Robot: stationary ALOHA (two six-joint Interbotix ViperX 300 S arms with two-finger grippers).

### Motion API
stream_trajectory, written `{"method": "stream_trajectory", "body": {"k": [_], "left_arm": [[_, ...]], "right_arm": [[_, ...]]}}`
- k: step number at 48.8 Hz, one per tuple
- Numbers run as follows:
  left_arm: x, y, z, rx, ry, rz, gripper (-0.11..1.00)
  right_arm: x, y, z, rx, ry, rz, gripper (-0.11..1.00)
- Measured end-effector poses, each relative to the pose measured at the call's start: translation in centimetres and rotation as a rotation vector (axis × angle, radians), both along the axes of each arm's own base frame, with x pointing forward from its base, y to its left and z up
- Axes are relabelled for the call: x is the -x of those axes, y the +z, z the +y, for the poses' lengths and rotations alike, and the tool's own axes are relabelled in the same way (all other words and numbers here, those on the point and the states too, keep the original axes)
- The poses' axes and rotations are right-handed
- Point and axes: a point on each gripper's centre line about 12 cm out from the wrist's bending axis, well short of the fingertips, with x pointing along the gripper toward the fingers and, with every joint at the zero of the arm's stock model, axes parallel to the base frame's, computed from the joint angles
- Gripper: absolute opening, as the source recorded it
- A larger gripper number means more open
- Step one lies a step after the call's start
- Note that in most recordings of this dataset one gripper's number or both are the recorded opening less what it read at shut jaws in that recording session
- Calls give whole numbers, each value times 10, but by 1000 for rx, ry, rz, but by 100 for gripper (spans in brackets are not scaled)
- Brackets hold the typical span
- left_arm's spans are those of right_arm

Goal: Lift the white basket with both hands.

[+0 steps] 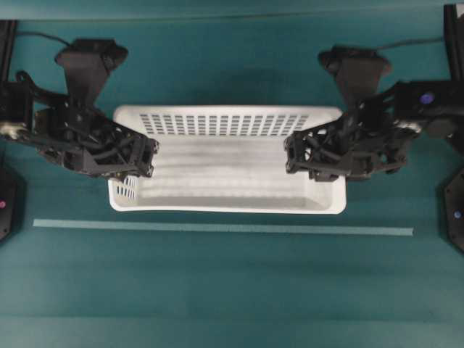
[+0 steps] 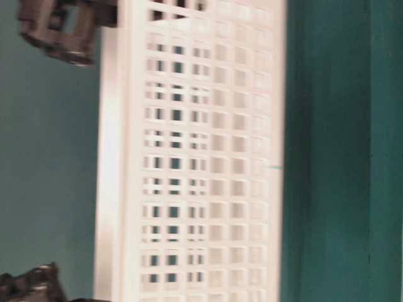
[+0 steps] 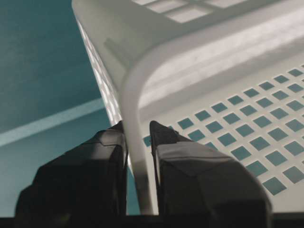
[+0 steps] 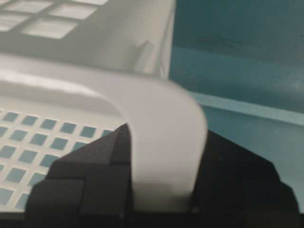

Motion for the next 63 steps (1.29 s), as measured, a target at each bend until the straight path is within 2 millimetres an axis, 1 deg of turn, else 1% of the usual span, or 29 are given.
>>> {"method": "stream_trajectory", "body": {"k": [8, 14, 23, 30, 44, 48, 63], "left_arm": [[-4, -24, 0, 2, -2, 26, 9], [-5, -38, 0, 3, -5, 38, 9], [-5, -51, 0, 2, -4, 23, 9], [-6, -63, 1, 4, -2, 32, 9], [-11, -77, 1, 5, -3, 30, 9], [-11, -79, 1, 5, -3, 35, 9], [-12, -85, 1, 6, 0, 26, 9]], "right_arm": [[-1, -16, 2, -5, 6, 40, 21], [-2, -25, 3, -5, 6, 51, 21], [0, -42, 3, -4, 5, 63, 21], [2, -51, 5, -5, 5, 60, 21], [7, -65, 7, -10, 1, 69, 21], [6, -69, 7, -9, 0, 69, 21], [5, -74, 7, -8, 0, 68, 21]]}}
